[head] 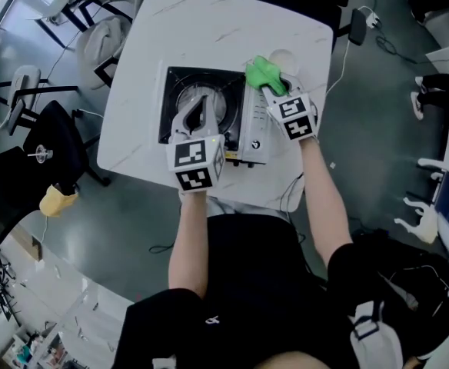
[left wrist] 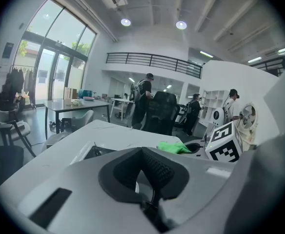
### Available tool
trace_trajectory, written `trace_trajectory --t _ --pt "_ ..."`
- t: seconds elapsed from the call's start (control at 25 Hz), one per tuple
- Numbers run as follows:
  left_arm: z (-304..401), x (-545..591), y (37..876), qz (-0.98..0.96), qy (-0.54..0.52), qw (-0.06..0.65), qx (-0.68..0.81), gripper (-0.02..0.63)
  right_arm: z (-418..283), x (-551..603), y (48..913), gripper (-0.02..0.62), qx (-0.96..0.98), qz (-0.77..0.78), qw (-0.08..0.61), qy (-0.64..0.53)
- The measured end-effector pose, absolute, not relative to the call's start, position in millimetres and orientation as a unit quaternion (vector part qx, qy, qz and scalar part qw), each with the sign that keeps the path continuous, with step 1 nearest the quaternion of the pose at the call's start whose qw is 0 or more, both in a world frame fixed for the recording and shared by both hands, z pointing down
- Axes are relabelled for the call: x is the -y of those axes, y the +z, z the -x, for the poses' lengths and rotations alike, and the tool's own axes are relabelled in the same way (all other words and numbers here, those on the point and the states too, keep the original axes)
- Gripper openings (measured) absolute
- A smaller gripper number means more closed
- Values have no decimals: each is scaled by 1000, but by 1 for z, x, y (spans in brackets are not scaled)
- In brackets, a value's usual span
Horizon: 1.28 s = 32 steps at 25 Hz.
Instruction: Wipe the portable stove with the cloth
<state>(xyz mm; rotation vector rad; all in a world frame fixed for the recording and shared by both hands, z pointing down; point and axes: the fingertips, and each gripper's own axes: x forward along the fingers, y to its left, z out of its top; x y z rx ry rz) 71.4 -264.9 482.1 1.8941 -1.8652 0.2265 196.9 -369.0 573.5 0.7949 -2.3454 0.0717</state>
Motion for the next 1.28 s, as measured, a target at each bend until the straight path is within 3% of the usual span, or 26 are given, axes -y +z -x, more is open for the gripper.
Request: trace_trajectory --t 0.64,1.28 --pt "-112 260 498 -719 102 248 642 -5 -204 321 577 58 915 -213 340 36" --pt "-86 221 512 -731 111 263 620 -5 -211 275 579 58 904 -254 339 62"
